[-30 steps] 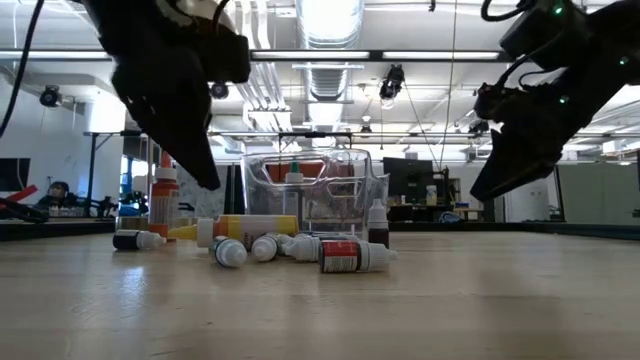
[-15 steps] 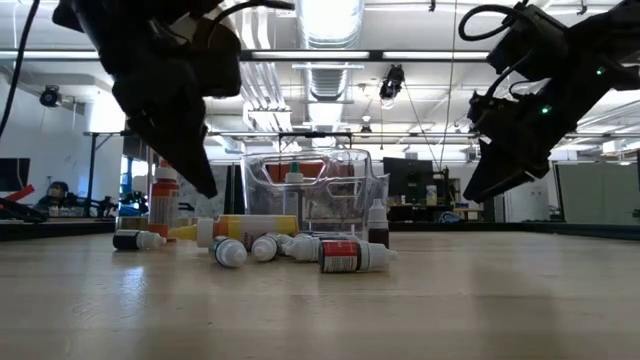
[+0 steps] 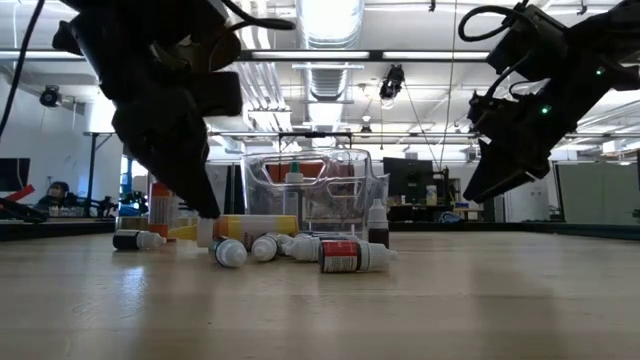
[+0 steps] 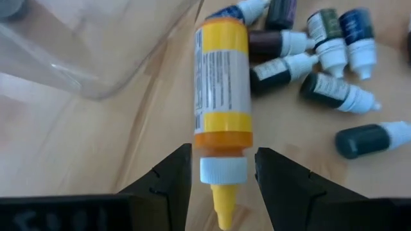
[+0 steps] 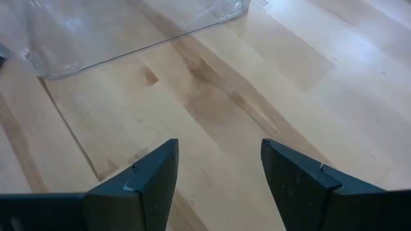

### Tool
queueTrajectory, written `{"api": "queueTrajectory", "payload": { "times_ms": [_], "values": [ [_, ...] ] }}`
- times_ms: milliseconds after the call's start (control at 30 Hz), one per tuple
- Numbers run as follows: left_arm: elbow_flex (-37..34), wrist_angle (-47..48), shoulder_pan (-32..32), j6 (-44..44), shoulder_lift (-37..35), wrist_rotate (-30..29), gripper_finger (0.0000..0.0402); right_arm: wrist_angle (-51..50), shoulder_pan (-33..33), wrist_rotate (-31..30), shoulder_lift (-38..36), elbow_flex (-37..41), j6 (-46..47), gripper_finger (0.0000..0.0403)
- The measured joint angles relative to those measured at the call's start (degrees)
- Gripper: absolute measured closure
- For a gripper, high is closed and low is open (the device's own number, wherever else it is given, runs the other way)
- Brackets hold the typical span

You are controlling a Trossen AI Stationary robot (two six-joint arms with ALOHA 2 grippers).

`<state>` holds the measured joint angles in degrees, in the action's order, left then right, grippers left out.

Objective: Pick & Place food coloring
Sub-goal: Move the large yellow food coloring bottle to the lower left of the table

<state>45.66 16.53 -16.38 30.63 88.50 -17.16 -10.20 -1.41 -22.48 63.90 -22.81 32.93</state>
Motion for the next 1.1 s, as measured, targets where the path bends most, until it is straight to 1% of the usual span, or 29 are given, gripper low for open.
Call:
{"api": "queueTrajectory", "payload": {
  "times_ms": [333, 533, 867, 1100],
  "values": [
    [-0.1, -2.0, 0.0, -0.4, 2.9, 0.0, 0.0257, -0.3, 0.0, 0.0, 0.0, 0.2, 0.1, 0.0188],
    [-0.8, -3.1, 0.1, -0.4, 3.0, 0.0, 0.0257, -0.2, 0.0, 0.0, 0.0, 1.2, 0.1, 0.0188],
    [-3.0, -8.8, 0.1, 1.1, 3.0, 0.0, 0.0257, -0.3, 0.0, 0.0, 0.0, 3.2, 0.1, 0.0188],
    [-3.8, -9.0, 0.2, 1.5, 3.0, -0.3, 0.0257, -0.1, 0.0, 0.0, 0.0, 2.7, 0.1, 0.0188]
  ]
}}
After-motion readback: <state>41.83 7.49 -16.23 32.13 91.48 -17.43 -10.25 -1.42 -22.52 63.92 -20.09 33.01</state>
